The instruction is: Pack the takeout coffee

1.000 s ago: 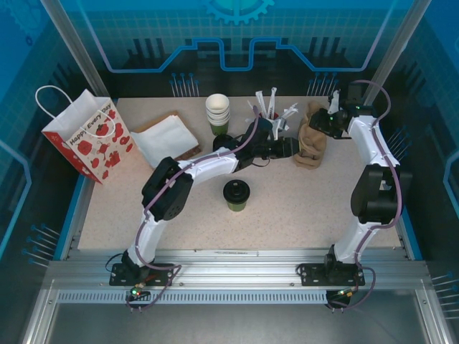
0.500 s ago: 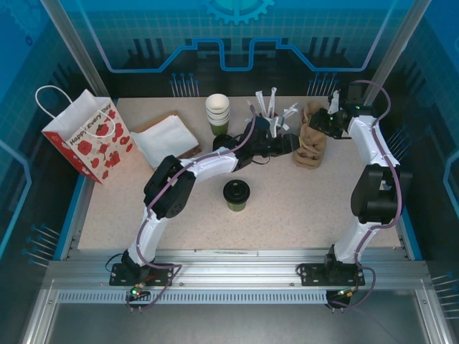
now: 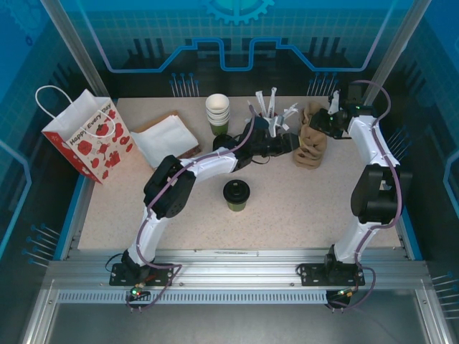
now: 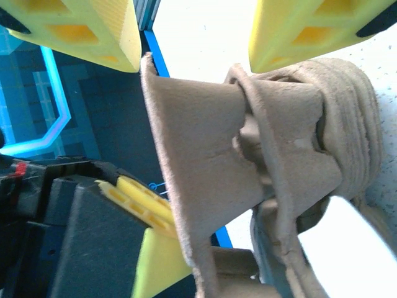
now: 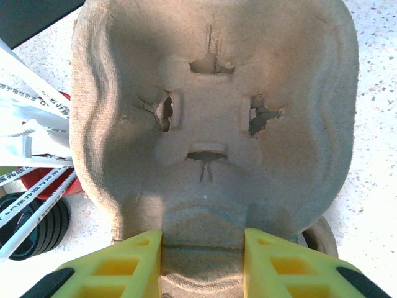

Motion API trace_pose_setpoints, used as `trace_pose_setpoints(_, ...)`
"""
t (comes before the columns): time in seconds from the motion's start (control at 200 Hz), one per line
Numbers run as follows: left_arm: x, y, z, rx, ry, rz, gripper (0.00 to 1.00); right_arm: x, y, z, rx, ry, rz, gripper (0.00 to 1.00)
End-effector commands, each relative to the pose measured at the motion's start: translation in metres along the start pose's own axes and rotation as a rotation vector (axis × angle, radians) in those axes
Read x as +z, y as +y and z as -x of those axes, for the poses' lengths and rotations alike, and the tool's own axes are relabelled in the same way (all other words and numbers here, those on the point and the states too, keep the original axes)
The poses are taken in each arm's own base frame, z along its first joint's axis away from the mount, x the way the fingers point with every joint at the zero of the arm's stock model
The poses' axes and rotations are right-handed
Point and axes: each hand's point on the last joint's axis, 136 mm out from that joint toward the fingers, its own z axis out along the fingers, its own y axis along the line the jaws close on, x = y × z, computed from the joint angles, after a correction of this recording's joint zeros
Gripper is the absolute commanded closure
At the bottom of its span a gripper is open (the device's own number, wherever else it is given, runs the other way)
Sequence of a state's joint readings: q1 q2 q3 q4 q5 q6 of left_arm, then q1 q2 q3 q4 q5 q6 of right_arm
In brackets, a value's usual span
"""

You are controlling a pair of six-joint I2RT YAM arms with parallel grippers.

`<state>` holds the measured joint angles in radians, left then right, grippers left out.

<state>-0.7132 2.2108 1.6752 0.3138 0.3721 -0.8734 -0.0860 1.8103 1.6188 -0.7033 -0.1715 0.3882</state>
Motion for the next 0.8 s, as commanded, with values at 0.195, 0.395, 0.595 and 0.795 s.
trace_pose_setpoints(0.195,-0.054,-0.031,-0.007,0.115,0.031,0.020,0.41,-0.072,0.006,0.011,-0.036,-0.170,-0.070,0.65)
trace_pose_setpoints(0.395,-0.115,-0.048,-0.009,0.188,0.022,0.048,0.37,-0.105,0.035,-0.035,-0.199,-0.190,-0.076,0.65)
trace_pose_setpoints(0.595,-0.199,-0.046,0.003,0.216,-0.073,0.132,0.36,-0.117,0.086,-0.103,-0.461,-0.151,-0.035,0.65)
trace_pose_setpoints(0.795,-0.271,-0.032,0.001,0.217,-0.168,0.254,0.34,-0.085,0.106,-0.160,-0.664,-0.013,-0.029,0.64)
